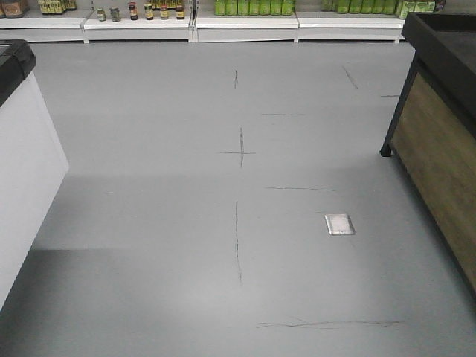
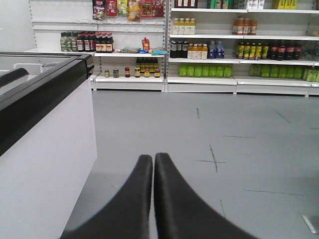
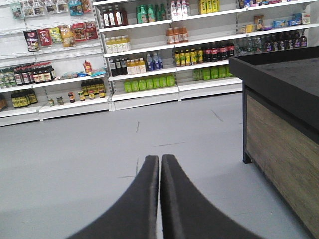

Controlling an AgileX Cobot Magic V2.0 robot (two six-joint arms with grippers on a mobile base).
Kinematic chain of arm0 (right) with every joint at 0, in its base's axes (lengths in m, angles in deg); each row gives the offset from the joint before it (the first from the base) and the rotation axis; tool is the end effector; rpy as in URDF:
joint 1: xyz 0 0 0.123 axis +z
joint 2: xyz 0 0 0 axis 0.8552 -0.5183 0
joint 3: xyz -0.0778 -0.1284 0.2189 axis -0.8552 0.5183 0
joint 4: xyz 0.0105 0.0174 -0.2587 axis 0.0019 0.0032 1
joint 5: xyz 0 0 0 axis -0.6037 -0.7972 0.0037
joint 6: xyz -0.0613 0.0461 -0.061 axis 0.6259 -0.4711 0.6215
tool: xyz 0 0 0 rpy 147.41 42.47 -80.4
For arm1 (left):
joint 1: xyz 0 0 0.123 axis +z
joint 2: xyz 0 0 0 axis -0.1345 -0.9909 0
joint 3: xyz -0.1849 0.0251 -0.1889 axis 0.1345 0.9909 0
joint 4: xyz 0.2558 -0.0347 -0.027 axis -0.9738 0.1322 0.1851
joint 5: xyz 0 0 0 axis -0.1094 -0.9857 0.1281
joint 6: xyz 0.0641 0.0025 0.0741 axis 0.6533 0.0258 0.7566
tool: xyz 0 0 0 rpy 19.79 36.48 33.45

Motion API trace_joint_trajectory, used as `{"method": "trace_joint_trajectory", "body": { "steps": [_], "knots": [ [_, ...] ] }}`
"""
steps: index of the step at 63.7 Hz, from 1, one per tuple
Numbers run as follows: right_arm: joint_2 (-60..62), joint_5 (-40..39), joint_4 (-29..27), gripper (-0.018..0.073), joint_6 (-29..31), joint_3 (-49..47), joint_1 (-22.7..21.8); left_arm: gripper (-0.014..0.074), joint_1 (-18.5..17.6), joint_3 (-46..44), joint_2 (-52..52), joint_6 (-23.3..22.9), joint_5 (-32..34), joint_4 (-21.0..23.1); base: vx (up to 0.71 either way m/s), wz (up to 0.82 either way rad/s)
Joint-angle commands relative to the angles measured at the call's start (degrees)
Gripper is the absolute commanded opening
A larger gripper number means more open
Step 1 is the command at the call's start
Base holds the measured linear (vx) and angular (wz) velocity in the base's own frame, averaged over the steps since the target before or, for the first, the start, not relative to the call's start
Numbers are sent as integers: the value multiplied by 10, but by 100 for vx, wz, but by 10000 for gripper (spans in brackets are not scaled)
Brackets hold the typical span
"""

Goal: Pick three apples into basket with both arms
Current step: 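Drive the base forward along the aisle toward the fruit tables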

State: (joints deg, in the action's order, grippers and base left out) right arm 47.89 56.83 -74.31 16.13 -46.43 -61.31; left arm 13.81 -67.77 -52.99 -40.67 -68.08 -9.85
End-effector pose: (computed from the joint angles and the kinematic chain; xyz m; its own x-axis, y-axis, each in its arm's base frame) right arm 0.0912 -0.0055 0.1962 -0.0137 0.0763 -0.9970 0.0608 0.9953 0.0754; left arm 0.0906 0.0102 0.1920 -0.0557 -0.0485 -0.9973 -0.1138 0.9926 -0.0419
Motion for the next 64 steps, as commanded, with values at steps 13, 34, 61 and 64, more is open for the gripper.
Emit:
{"method": "trace_joint_trajectory", "body": {
  "steps": [13, 34, 61, 64],
  "knots": [
    [6, -43, 5, -4, 4, 8, -3, -6, 0, -14, 8, -1, 38, 1, 3, 8],
    [6, -43, 5, -4, 4, 8, -3, -6, 0, -14, 8, -1, 38, 1, 3, 10],
    [6, -43, 5, -4, 4, 8, -3, -6, 0, -14, 8, -1, 38, 1, 4, 8],
    [6, -43, 5, -4, 4, 8, -3, -6, 0, -14, 8, -1, 38, 1, 4, 6]
  ]
}}
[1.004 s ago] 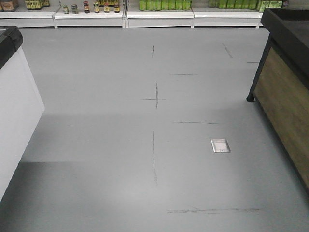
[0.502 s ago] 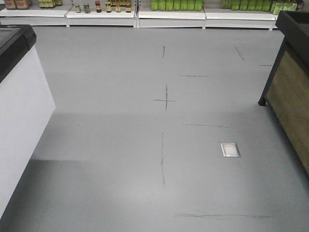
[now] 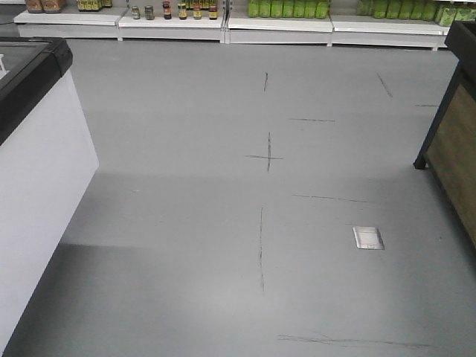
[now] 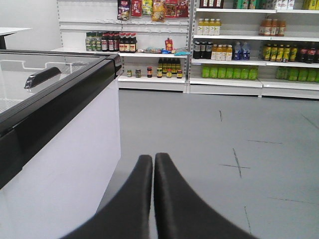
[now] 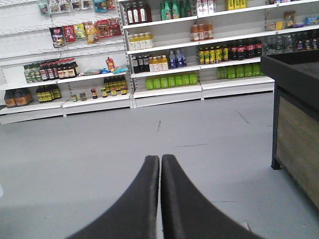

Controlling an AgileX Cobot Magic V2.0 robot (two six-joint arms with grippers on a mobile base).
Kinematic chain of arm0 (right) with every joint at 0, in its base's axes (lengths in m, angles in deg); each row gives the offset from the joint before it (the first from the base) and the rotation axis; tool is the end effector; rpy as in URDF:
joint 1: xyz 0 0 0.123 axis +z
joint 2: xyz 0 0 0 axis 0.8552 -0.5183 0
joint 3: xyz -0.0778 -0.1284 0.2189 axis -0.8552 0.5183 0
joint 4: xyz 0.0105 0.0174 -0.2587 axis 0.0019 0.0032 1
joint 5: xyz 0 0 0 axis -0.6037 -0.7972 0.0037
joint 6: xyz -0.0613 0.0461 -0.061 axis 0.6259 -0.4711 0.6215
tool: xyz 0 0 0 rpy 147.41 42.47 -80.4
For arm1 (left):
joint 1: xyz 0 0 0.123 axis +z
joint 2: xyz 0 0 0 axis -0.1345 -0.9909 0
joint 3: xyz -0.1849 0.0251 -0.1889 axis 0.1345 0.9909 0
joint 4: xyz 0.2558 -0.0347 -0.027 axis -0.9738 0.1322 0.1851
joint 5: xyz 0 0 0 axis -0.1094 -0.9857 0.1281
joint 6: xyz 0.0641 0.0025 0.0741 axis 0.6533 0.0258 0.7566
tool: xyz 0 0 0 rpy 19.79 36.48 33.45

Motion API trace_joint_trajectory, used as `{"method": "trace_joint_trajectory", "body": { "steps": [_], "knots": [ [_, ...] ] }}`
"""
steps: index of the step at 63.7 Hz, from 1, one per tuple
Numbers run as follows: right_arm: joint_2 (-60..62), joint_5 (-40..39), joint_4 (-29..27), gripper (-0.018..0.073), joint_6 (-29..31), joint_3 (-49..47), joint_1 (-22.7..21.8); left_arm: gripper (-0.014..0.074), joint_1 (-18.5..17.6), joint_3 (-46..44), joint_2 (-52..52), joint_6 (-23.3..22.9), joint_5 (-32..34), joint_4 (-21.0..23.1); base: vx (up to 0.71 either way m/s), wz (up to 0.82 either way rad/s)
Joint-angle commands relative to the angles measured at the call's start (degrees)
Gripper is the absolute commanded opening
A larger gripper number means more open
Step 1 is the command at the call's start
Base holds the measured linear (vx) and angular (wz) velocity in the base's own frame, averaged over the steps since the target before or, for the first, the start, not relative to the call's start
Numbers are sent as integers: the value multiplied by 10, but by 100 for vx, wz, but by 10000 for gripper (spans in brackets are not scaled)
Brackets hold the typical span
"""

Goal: Pick three apples into basket with both arms
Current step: 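Drive the base forward along the aisle toward the fruit tables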

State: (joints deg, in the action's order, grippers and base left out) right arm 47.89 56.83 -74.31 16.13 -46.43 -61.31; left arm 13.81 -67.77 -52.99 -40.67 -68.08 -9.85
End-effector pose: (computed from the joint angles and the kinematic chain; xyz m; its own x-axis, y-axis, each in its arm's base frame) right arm 0.0912 -0.0055 0.1962 -0.0137 0.0763 -0.9970 0.0608 0.9953 0.0754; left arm 0.0906 0.0102 0.1920 -0.0557 -0.0485 -0.9973 -0.1138 0.9926 -0.0419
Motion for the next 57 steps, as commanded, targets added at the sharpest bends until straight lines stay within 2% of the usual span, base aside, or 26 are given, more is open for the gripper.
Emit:
{"method": "trace_joint_trajectory", "body": {
  "steps": [1, 57],
  "knots": [
    [6, -43, 5, -4, 4, 8, -3, -6, 0, -14, 8, -1, 38, 1, 5, 6],
    [6, -43, 5, -4, 4, 8, -3, -6, 0, -14, 8, -1, 38, 1, 8, 4]
  ]
}}
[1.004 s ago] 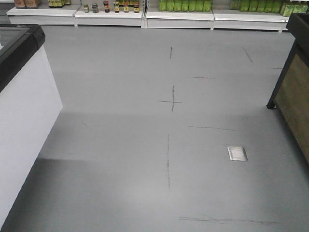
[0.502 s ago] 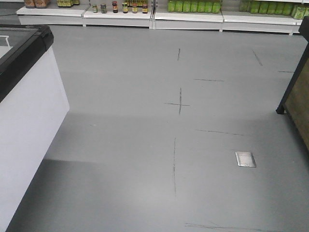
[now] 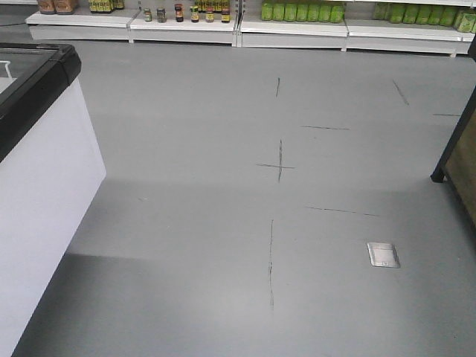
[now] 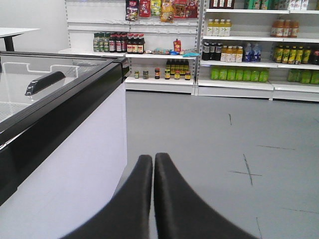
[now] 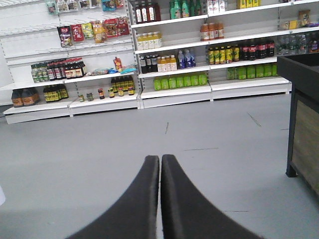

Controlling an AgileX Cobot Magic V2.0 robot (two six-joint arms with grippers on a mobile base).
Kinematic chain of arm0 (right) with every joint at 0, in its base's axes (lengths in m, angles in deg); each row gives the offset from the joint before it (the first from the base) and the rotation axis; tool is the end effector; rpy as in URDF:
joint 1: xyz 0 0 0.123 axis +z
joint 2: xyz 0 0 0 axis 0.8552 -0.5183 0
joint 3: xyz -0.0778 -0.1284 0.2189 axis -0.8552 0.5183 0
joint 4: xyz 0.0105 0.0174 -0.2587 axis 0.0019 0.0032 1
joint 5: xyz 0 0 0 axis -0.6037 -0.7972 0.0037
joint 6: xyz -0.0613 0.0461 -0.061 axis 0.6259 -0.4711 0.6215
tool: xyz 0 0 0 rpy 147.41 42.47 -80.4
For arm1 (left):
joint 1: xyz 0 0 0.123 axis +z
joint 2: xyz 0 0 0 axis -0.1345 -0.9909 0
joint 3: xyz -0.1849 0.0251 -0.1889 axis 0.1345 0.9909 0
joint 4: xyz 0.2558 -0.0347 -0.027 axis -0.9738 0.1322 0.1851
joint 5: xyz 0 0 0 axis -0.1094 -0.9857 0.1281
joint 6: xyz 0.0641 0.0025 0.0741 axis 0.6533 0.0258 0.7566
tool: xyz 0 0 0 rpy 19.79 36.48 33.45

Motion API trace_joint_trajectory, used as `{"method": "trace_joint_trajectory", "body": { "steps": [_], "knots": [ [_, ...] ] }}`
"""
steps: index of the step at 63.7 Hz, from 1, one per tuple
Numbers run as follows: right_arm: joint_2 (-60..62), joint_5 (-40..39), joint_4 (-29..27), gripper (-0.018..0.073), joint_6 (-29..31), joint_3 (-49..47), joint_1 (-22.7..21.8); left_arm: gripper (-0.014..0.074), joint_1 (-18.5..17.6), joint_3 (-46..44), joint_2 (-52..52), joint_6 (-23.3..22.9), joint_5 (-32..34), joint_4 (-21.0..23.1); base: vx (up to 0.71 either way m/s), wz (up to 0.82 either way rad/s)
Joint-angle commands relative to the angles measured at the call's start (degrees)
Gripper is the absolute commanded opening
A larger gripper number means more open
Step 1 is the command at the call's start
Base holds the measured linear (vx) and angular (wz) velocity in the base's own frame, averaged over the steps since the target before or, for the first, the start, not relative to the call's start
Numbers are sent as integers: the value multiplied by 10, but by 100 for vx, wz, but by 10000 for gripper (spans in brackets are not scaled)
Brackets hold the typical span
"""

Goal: Pick three apples into basket with both arms
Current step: 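Drive the base forward along the aisle toward the fruit tables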

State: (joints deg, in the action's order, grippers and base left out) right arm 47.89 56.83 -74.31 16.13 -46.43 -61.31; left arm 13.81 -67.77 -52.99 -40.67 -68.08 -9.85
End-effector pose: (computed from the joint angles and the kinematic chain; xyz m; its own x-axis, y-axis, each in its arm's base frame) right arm 0.0912 -0.0055 0.1962 -0.0137 0.0763 -0.9970 0.0608 0.9953 0.0754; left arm 0.0906 0.0102 0.1920 -0.0557 -0.0485 -0.9973 -0.1138 0.9926 -0.0419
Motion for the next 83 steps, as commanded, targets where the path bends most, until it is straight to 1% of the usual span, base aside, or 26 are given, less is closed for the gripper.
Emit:
{"method": "trace_joint_trajectory", "body": {
  "steps": [1, 83],
  "knots": [
    [6, -43, 5, -4, 4, 8, -3, -6, 0, -14, 8, -1, 38, 1, 12, -2],
    [6, -43, 5, -4, 4, 8, -3, -6, 0, -14, 8, -1, 38, 1, 13, -7]
  ]
}}
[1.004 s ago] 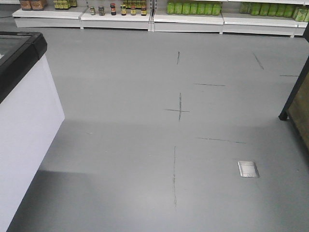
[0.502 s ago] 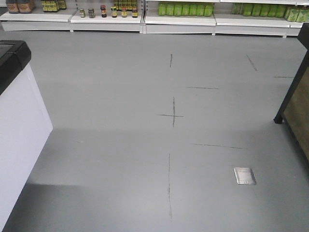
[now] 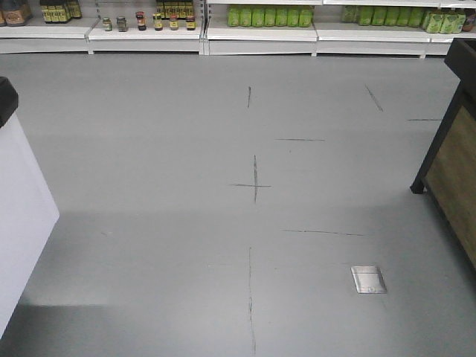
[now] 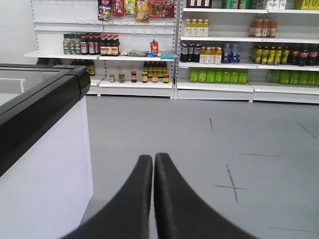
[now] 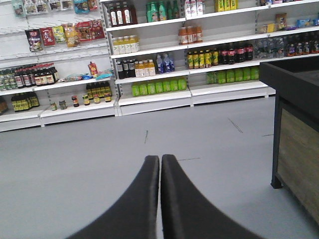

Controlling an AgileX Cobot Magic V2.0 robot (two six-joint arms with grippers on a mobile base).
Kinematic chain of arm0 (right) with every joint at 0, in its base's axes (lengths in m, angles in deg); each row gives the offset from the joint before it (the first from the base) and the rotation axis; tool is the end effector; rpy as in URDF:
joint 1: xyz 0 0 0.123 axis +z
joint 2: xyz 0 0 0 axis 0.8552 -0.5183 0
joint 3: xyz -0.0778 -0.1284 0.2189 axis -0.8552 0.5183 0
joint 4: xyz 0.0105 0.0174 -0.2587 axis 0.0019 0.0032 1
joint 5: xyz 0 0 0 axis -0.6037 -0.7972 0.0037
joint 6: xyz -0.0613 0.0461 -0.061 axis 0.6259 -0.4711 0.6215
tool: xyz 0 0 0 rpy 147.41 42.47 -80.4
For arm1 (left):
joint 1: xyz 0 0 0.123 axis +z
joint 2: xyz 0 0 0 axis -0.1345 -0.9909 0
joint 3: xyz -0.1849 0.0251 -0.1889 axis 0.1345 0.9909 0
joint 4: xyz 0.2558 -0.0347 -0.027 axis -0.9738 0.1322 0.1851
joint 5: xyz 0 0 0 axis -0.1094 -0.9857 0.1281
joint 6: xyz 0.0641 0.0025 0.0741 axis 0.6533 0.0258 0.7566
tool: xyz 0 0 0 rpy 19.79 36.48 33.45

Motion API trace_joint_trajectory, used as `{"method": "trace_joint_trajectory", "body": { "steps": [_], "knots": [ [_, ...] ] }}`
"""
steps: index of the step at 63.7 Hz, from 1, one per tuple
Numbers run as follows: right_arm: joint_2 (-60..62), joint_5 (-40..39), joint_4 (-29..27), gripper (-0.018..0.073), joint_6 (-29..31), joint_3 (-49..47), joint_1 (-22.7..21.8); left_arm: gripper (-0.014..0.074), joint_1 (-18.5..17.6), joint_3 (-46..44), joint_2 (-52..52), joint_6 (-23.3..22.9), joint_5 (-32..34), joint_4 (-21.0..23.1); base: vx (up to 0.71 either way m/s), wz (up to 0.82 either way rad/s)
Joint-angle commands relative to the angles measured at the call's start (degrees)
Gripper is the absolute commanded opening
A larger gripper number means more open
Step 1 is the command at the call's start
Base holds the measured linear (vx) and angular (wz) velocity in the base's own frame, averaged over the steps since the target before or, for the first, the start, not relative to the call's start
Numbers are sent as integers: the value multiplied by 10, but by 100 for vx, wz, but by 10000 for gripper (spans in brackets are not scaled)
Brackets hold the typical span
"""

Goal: Pick three apples into basket with both arms
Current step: 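Drive the base forward along the aisle toward the fruit tables, then turn the base toward the fruit table and approach the blue basket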

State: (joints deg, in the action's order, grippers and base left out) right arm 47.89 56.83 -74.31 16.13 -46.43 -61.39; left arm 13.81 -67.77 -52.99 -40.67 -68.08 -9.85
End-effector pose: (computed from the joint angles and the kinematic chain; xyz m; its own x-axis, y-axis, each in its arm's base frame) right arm 0.0912 -0.0056 0.1962 -0.0136 0.0764 -0.9970 0.0622 0.9952 0.0754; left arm 0.0906 0.0102 0.1920 -0.0557 -0.0485 -0.9973 -0.1138 0.9926 -0.0419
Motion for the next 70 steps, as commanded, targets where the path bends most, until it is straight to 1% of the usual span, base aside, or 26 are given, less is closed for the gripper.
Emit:
{"method": "trace_joint_trajectory", "body": {
  "steps": [1, 41, 70],
  "knots": [
    [6, -43, 5, -4, 4, 8, -3, -6, 0, -14, 8, -1, 38, 1, 13, -10],
    [6, -43, 5, -4, 4, 8, -3, -6, 0, -14, 8, -1, 38, 1, 13, -16],
    [6, -43, 5, -4, 4, 8, -3, -6, 0, -14, 8, -1, 38, 1, 13, -38]
  ]
}}
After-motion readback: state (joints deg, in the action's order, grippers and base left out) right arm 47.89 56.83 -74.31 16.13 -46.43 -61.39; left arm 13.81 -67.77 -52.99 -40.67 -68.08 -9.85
